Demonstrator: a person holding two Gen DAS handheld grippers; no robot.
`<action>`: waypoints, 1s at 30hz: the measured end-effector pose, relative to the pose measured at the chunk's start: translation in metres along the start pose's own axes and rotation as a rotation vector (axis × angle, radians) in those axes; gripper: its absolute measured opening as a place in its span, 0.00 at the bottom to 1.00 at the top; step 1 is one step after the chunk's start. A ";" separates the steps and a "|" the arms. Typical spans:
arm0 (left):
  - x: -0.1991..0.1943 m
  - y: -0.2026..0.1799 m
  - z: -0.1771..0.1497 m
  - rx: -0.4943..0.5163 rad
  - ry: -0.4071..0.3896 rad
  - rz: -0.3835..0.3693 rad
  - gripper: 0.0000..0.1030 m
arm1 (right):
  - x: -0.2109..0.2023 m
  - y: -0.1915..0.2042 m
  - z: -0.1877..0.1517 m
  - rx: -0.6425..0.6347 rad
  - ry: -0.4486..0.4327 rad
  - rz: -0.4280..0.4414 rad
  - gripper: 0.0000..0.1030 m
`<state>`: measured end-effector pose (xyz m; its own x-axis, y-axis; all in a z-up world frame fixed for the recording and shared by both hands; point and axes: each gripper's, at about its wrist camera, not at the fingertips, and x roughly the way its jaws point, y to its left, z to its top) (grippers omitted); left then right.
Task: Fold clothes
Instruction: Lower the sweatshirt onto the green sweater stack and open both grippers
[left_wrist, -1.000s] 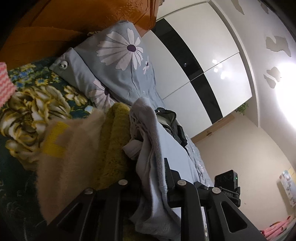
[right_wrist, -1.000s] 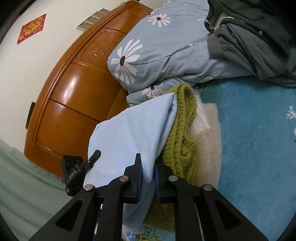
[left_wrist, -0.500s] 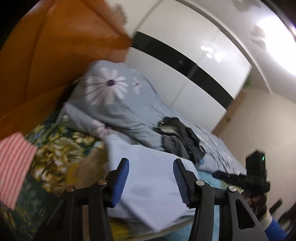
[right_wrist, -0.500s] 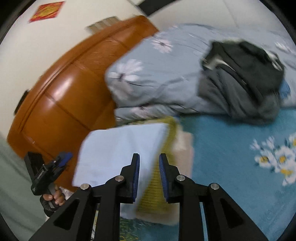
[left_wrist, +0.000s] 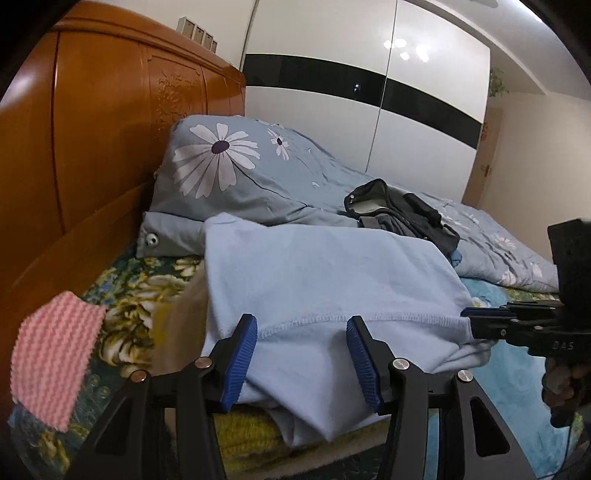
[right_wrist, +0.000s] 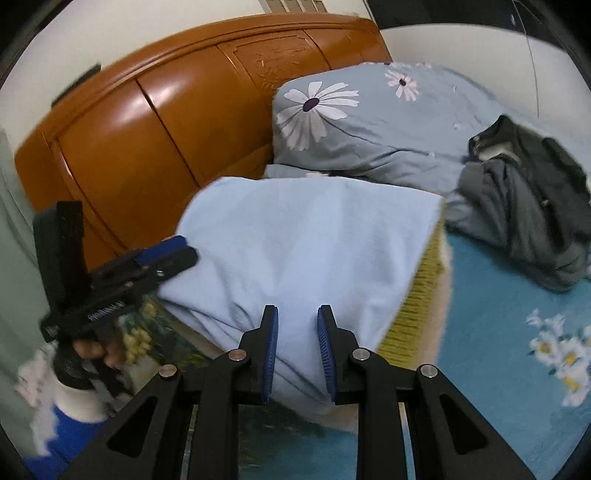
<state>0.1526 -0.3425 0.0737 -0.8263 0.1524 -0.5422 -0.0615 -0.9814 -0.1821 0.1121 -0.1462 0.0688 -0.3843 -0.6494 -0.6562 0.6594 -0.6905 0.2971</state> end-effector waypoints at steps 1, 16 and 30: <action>0.000 0.001 -0.001 -0.004 -0.003 -0.006 0.53 | 0.000 -0.003 -0.001 0.002 -0.002 0.000 0.20; -0.022 -0.027 -0.026 -0.040 -0.104 0.063 0.63 | -0.018 -0.007 -0.024 0.055 -0.082 -0.011 0.20; -0.026 -0.064 -0.102 -0.073 -0.108 0.210 0.80 | -0.006 -0.008 -0.093 0.066 -0.054 -0.077 0.31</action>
<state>0.2352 -0.2723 0.0162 -0.8719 -0.0712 -0.4845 0.1550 -0.9786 -0.1351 0.1690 -0.1068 0.0059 -0.4676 -0.6086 -0.6410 0.5834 -0.7573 0.2934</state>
